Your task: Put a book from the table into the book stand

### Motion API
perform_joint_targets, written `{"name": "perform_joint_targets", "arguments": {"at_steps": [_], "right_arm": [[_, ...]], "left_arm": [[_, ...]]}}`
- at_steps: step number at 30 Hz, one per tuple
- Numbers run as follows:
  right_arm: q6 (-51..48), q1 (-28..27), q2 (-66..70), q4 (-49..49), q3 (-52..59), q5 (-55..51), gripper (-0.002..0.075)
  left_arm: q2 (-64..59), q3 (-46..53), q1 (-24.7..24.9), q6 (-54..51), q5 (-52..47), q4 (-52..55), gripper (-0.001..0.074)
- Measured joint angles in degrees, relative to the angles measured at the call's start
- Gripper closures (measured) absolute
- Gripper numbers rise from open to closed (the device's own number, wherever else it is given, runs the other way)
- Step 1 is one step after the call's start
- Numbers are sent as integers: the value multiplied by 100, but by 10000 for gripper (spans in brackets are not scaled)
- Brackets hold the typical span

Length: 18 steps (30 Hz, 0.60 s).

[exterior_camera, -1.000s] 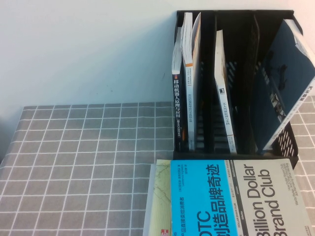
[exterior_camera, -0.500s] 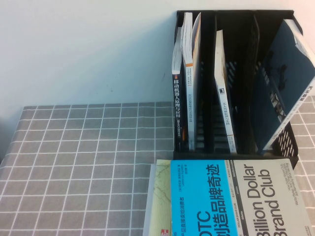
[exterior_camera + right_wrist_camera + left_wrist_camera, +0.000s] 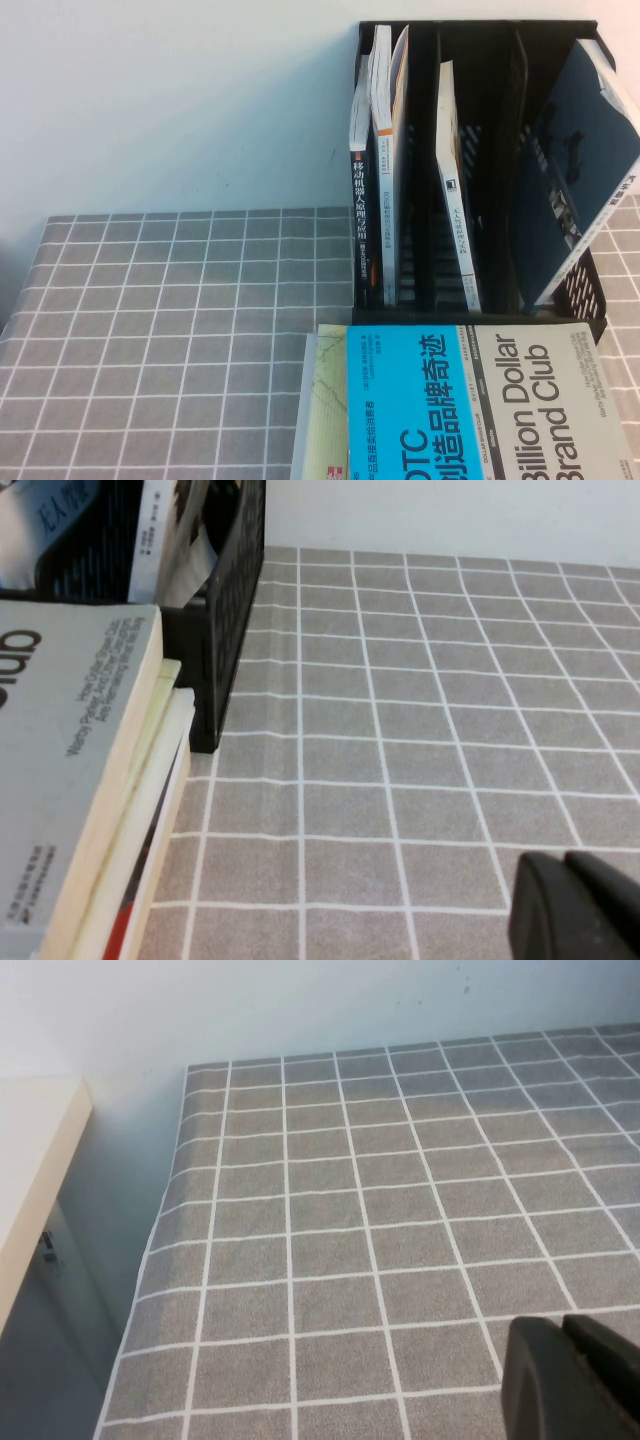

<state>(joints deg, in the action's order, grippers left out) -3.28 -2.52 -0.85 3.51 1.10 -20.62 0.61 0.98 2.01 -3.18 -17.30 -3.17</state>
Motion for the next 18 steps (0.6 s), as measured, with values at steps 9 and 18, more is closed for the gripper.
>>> {"name": "perform_joint_targets", "arguments": {"at_steps": [9,18], "right_arm": [[0,0,0,0,0,11,729],[0,0,0,0,62,2159,729]], "left_arm": [[0,21,0,0,185,0,738],[0,21,-9,92,2015,-13,738]]}}
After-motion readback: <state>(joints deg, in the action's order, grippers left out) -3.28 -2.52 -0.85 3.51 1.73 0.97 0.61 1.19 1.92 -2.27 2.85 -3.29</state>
